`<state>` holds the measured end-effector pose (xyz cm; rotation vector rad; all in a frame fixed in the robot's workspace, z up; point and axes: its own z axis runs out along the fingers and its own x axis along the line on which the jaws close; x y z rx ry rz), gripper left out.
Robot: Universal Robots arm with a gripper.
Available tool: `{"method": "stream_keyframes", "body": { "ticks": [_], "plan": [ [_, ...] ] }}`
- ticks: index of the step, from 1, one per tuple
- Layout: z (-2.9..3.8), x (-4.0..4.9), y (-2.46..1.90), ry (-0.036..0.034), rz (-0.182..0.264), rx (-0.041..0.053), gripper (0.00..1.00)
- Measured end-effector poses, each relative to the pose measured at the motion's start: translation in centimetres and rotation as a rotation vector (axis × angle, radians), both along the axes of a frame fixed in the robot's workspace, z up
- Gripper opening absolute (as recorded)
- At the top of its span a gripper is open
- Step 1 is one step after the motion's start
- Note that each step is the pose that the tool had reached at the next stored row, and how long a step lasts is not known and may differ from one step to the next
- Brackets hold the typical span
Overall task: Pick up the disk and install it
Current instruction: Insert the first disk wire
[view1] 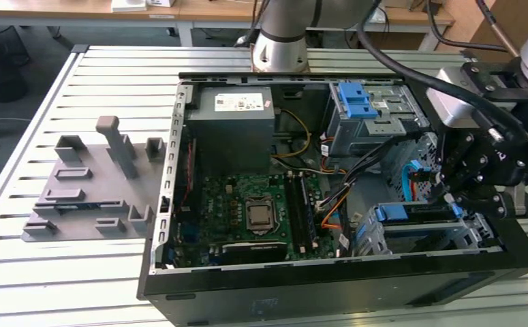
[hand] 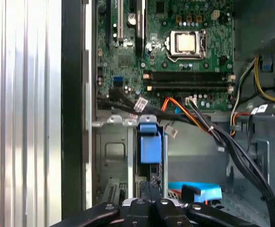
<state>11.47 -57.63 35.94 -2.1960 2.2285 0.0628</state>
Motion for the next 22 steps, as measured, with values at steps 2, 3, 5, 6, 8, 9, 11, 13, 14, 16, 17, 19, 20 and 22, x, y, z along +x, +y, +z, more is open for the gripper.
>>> {"method": "stream_keyframes", "body": {
  "ticks": [2, 3, 5, 6, 8, 9, 11, 13, 14, 16, 17, 19, 20, 22],
  "plan": [
    [-0.01, 0.8, 0.0, 0.0, 0.0, 0.0, 0.11],
    [0.0, 1.0, 0.01, -0.0001, 0.0, -0.0001, 0.11],
    [0.01, 1.05, 0.02, 0.0, 0.0, 0.0001, 0.11],
    [0.09, 1.05, 0.03, 0.0, 0.0, -0.0001, 0.11],
    [0.28, 1.06, 0.09, -0.0003, 0.0, 0.0, 0.11],
    [0.36, 1.06, 0.14, -0.0004, 0.0, 0.0001, 0.11],
    [0.52, 1.11, 0.32, -0.0009, 0.0, 0.0, 0.11],
    [0.62, 1.24, 0.62, -0.0011, 0.0, 0.0, 0.11],
    [0.62, 1.36, 0.77, -0.0011, 0.0, 0.0001, 0.11],
    [0.62, 1.73, 1.09, -0.0011, 0.0, 0.0001, 0.11],
    [0.62, 1.91, 1.25, -0.0011, 0.0, 0.0001, 0.11],
    [0.63, 2.07, 1.54, -0.0011, 0.0, 0.0, 0.11],
    [0.66, 2.07, 1.67, -0.0011, 0.0, 0.0, 0.11],
    [0.81, 2.06, 2.03, -0.0013, 0.0, -0.0005, 0.11]
  ]
}}
